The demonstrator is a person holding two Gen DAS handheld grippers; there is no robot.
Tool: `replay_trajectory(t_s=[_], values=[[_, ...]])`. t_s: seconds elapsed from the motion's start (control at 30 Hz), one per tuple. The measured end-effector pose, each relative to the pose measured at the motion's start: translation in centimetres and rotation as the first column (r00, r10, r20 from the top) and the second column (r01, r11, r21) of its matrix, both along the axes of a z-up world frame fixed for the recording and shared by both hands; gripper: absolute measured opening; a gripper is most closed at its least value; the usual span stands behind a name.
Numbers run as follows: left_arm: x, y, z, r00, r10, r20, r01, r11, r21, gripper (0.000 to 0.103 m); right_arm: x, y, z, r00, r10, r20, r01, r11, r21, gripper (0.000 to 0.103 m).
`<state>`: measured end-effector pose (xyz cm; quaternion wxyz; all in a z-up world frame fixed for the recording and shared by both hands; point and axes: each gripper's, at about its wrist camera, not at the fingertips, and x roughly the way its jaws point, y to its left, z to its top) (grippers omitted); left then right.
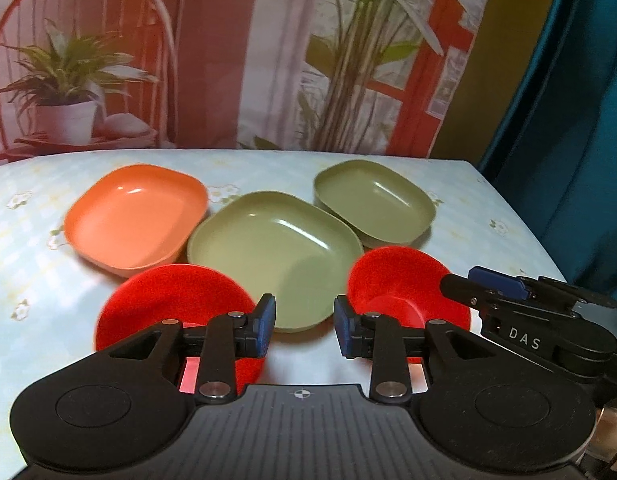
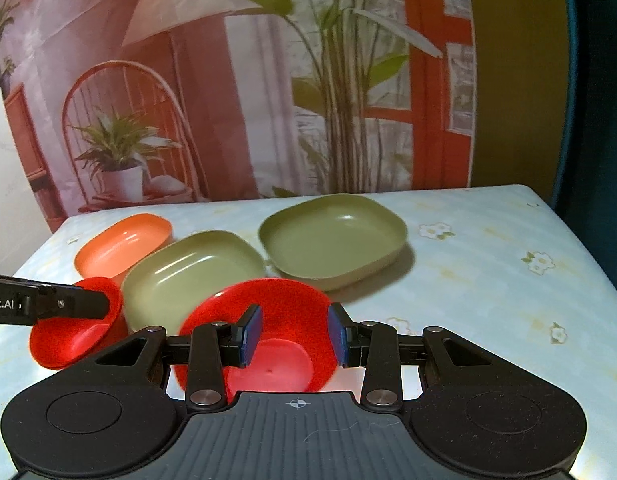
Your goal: Organize plates and bowls
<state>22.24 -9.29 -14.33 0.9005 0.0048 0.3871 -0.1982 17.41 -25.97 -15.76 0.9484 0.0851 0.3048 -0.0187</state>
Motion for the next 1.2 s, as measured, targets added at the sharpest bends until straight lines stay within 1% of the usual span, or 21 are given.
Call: replay_trajectory(t_s=[0.4,0.83,1.0,1.2], values=[[0.0,-1.9,-1.4,0.998,-0.056,-0.030,0.057,0.998,0.015,0.034,-0.6,-1.7,-0.7,0.999,-0.044,-0.009,0.044,0.999,0.019,0.034],[1.5,-3.7,-3.3,0.993,-0.089,-0.078,0.090,0.996,0.006,0.033,0.6,-2.0,-2.1,0.998,-0.045,-0.054,0.047,0.998,0.040,0.034],[2.3,-4.6,-3.7,0.992,-0.096,-0.083,0.097,0.995,0.011,0.033,1.2,-2.2,-2.9,0.996,-0.048,-0.073,0.052,0.998,0.045,0.034],[2.1,-5.2,-4.1,0.990,-0.114,-0.084,0.117,0.993,0.029,0.033,1.2,-2.4,-3.3,0.996,-0.047,-0.079,0.052,0.996,0.069,0.032]])
